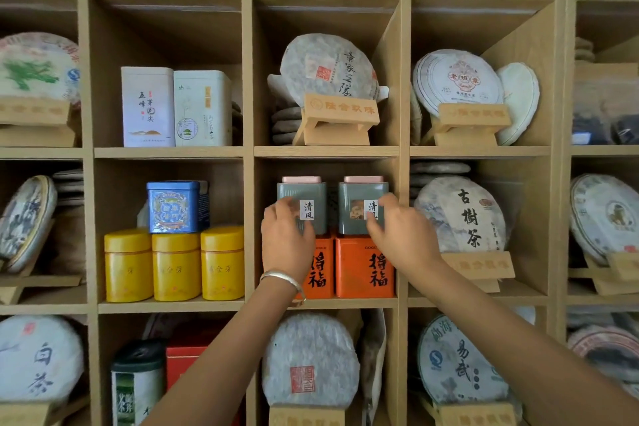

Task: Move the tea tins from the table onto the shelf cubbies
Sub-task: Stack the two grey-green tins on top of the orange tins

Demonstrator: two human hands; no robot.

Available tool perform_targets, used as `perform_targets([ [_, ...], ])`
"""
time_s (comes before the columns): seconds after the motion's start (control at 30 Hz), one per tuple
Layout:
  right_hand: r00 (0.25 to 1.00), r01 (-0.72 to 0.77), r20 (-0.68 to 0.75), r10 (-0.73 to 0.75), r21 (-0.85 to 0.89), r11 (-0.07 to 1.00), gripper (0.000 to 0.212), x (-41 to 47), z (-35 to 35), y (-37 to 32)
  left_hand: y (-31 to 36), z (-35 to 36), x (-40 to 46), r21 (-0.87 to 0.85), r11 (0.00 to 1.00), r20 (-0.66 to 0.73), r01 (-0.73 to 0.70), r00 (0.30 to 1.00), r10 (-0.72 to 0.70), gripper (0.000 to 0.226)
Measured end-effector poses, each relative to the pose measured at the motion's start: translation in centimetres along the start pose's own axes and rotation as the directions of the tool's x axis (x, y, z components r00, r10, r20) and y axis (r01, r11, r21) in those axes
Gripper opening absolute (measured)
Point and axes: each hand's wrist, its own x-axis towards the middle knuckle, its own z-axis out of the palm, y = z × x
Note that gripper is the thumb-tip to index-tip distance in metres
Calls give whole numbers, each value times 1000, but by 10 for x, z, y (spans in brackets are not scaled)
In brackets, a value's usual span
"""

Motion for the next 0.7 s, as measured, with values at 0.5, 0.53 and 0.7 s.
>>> perform_targets([
  [0.5, 973, -94, 225, 60, 140, 986, 28, 3, 55, -67, -20, -6, 17, 160, 971, 186, 177, 961, -205, 35],
  [0.53, 972, -96, 225, 63, 141, 985, 27, 3, 57, -66, -21, -6, 18, 165, 972, 186, 168, 962, -198, 34],
  [0.7, 973, -106, 220, 70, 159, 982, 25, 3, 59, -66, -23, -7, 16, 164, 977, 177, 140, 970, -168, 34],
])
